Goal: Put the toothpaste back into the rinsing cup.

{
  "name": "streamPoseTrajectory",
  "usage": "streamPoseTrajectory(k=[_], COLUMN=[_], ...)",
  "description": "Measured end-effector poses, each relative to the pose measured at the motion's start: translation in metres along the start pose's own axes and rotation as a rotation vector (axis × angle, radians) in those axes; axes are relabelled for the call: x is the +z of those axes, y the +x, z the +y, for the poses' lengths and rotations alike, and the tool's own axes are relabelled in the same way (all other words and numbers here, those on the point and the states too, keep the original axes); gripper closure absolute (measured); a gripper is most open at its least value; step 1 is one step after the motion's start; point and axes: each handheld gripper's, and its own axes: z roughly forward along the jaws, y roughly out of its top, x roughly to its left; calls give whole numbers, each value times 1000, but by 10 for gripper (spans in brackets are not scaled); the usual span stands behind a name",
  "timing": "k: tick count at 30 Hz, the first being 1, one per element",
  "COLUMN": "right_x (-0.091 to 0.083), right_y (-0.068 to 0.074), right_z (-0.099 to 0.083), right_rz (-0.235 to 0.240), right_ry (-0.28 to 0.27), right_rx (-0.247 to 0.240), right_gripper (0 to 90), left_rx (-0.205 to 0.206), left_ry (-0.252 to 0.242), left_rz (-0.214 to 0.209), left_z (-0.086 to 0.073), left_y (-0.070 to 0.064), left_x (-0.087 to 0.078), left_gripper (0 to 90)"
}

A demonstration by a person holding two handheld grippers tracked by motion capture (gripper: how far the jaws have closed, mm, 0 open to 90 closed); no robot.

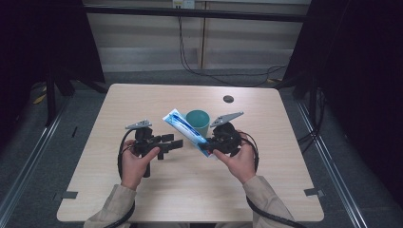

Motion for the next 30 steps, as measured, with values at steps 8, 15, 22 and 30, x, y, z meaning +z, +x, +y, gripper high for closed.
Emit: streamPoseTrajectory(k=[8, 15, 22, 30], right_x=[3, 6, 13, 14], right_y=[2, 6, 8, 7], right_z=[0, 0, -2, -1], right_rz=[3, 15, 32, 34], right_ry=[5, -2, -8, -28], right_rx=[-6, -6, -11, -7], right_gripper=[750, 749, 749, 746], left_rx=[-34, -58, -103, -135], left_ry=[-25, -52, -74, -98], left_rz=[-9, -23, -32, -20], left_z=[3, 6, 8, 12], left_y=[2, 0, -3, -3], left_x=[3, 5, 7, 9], left_gripper=[301, 312, 349, 382])
